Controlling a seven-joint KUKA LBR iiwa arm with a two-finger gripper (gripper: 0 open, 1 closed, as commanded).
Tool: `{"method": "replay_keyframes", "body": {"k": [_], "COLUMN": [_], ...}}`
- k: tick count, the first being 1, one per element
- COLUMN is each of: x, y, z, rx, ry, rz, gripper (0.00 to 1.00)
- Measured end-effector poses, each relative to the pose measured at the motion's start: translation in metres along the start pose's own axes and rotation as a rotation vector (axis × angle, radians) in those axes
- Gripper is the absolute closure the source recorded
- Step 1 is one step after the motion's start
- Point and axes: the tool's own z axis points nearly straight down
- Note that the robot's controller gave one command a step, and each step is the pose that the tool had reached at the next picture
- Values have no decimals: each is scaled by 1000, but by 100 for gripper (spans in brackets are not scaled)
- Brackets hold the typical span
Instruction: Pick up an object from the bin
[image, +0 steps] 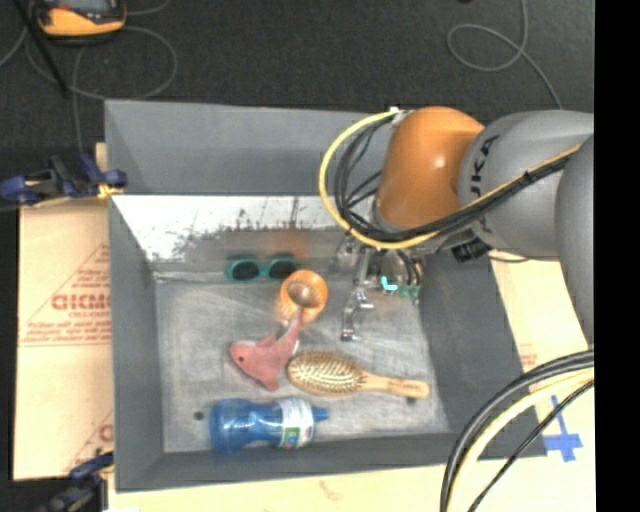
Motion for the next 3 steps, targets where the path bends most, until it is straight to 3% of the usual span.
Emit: {"method": "replay_keyframes", "body": {"k": [1,2,3], "x": [-2,2,-3], "y": [0,26,56], "z": [-5,37,65], "rx": [0,2,-2], "ry": [-8,-14,-4], "rz": [0,-59,-45], "gripper": [0,0,0]}}
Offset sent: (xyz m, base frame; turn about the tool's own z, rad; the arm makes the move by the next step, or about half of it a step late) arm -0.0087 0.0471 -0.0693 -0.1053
